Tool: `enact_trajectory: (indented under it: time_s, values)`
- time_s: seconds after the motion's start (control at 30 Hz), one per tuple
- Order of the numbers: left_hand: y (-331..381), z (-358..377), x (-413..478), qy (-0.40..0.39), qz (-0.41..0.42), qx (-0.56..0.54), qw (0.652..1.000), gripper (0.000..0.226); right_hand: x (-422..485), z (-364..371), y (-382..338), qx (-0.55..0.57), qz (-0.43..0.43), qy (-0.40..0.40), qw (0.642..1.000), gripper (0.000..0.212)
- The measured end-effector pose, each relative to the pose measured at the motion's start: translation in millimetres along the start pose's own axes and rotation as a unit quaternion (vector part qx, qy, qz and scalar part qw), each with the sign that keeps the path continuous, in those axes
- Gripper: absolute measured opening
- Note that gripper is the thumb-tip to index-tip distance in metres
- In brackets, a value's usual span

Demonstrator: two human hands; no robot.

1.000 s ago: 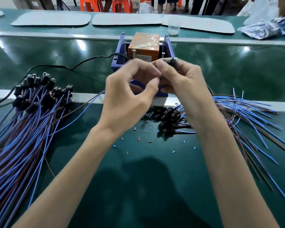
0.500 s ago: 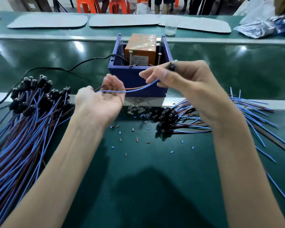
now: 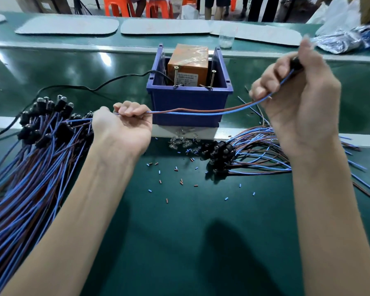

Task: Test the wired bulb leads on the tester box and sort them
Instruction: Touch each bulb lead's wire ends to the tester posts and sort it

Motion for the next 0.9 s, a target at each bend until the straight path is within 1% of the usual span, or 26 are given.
enact_trajectory:
  time_s: [0.1, 0.2, 0.3, 0.33, 0.4, 0.43, 0.5, 0.6, 0.67, 0.73, 0.8, 0.83, 0.9]
  values:
    - [-1.2, -0.7, -2.5, -0.005, 0.018, 0.055, 0.998, 0.046, 2.7, -17.0, 0.6, 0.013, 0.026, 0.094, 0.995, 0.041]
    - [-7.9, -0.2, -7.6, -0.022, 0.028, 0.112, 0.993, 0.043, 1.4, -28.5, 2.9, 0.011, 0.057, 0.157, 0.986, 0.041]
    - [-4.9, 6.1, -9.2, -0.056, 0.036, 0.157, 0.985, 0.038, -2.0, -34.3, 3.7, 0.019, 0.084, 0.185, 0.979, 0.043]
    - [-3.7, 9.3, -10.7, -0.074, 0.037, 0.187, 0.979, 0.036, -2.6, -36.0, 3.1, 0.026, 0.088, 0.187, 0.978, 0.043]
    - [-5.3, 15.8, -14.3, -0.117, 0.03, 0.278, 0.953, 0.034, -2.7, -38.0, 2.0, 0.012, 0.091, 0.181, 0.979, 0.041]
    - [-7.8, 18.8, -16.8, -0.138, 0.022, 0.333, 0.933, 0.034, -2.2, -38.1, 1.9, -0.01, 0.089, 0.174, 0.981, 0.04]
    - [-16.9, 22.6, -23.2, -0.172, 0.007, 0.455, 0.874, 0.034, -1.4, -36.6, 2.0, -0.067, 0.081, 0.158, 0.982, 0.037]
    - [-38.7, 20.6, -32.8, -0.21, -0.026, 0.62, 0.756, 0.038, -1.5, -28.4, 3.5, -0.135, 0.062, 0.112, 0.983, 0.037]
    - [-53.0, 13.1, -37.5, -0.221, -0.057, 0.689, 0.687, 0.041, -2.7, -22.0, 5.4, -0.173, 0.054, 0.076, 0.98, 0.034]
    - [-64.3, 5.7, -43.6, -0.253, -0.08, 0.73, 0.63, 0.042, -4.1, -14.9, 8.9, -0.21, 0.057, 0.037, 0.975, 0.025]
    - [-72.4, 1.1, -50.3, -0.291, -0.091, 0.748, 0.589, 0.044, -5.3, -9.4, 12.6, -0.23, 0.066, 0.005, 0.971, 0.018]
    - [-74.5, -0.1, -52.6, -0.302, -0.096, 0.751, 0.579, 0.044, -5.8, -7.5, 14.1, -0.236, 0.072, -0.008, 0.969, 0.016]
    - [-75.6, -0.8, -54.7, -0.307, -0.101, 0.752, 0.575, 0.046, -6.9, -4.4, 16.1, -0.249, 0.084, -0.033, 0.964, 0.012]
Point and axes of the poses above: each hand's wrist, its own x-axis towards the middle knuckle, its own z-axis out of the palm, y = z × x, the point moved 6 cm from there along x, towards the middle knuckle, and after that the axes turned 10 degrees about -x, right-handed, at the moved point
